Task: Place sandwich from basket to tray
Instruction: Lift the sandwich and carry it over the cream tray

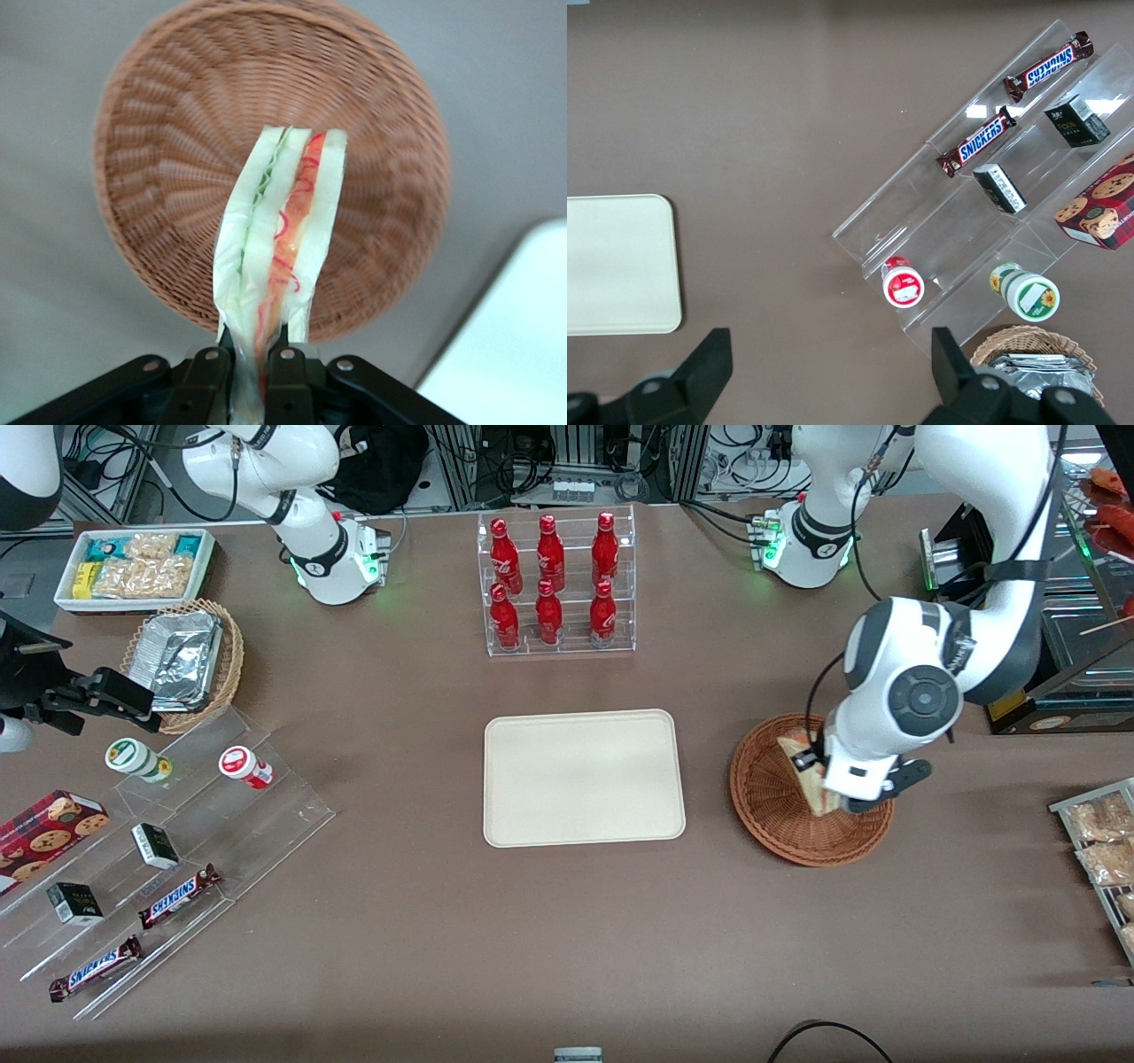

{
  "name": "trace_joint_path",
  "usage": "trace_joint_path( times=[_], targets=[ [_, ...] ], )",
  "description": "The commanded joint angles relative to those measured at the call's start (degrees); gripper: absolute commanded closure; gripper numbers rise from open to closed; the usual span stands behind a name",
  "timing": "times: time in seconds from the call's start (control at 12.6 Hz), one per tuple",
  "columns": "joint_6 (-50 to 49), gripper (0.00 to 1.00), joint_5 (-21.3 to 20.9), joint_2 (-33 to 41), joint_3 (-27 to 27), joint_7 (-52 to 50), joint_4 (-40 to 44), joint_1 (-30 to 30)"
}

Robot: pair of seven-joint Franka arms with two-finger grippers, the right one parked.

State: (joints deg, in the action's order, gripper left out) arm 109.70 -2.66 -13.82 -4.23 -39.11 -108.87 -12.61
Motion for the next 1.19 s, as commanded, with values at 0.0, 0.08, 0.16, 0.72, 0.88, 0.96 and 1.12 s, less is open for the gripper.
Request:
trace_joint_path(
  times=[0.0,0.08,0.16,0.72,0.88,0.96,1.12],
  targets=[
    [-4.13,0.98,-0.59,-6.02,-0.34,3.95,8.3,-4.77],
    [-4.41,0.97,-0.42,-7.96,-0.34,5.17,10.33,-6.44],
    [-4.23,0.99,0.11,-9.46,-0.34,5.1,11.82,-8.11],
    [-2.22,1.0,7.67,-22.2,-2.53,-0.33,23.87,-17.08],
    [1.81,1.0,7.41,-24.14,-2.45,-4.29,24.32,-20.07],
    [2.88,1.0,7.23,-25.54,-2.45,-6.57,25.71,-21.47],
    [2.89,1.0,6.1,-28.62,-2.27,-11.05,29.92,-23.76]
  ],
)
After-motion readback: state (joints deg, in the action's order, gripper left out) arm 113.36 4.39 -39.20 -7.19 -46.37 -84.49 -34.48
